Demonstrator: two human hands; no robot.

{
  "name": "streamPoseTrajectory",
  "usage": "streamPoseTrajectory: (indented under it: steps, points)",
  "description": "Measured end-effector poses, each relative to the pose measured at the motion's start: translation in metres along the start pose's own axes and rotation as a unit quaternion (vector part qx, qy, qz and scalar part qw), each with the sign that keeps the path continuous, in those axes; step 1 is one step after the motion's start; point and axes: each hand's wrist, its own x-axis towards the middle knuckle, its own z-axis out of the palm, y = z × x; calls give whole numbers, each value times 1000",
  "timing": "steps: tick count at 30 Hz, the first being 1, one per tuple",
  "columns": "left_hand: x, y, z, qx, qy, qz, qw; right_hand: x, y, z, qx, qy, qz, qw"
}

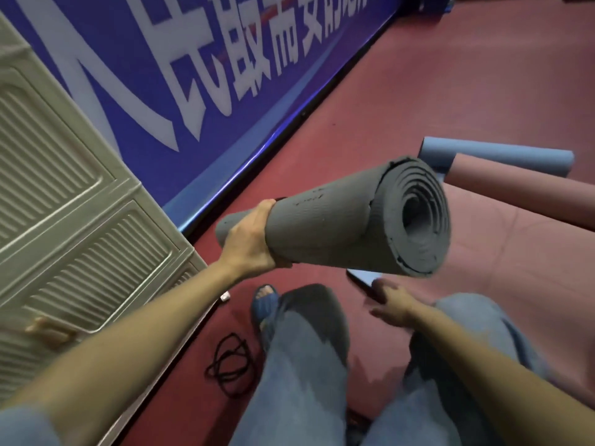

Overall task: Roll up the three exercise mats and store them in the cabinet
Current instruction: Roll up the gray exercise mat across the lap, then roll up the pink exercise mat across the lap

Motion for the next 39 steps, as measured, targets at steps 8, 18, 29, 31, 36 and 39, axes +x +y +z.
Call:
streamPoseTrajectory:
  steps: [8,18,29,31,36,39]
  points:
    - [-95,-73,7,88,-104,-150,979,18,0,19,-143,-79,4,986]
    - [-211,-145,50,95,-174,-438,877,61,-3,36,-277,-142,-63,948]
    - [-230,-226,83,201,-216,-493,818,87,-20,23,-269,-216,-54,937]
    - [-218,-215,90,191,-258,-478,818,88,-20,24,-242,-202,-36,948]
    - [-171,-179,123,-20,-242,-487,839,72,-18,23,-166,-133,-10,977]
    - [-106,-145,138,-118,-210,-400,884,63,-3,20,-125,-109,39,985]
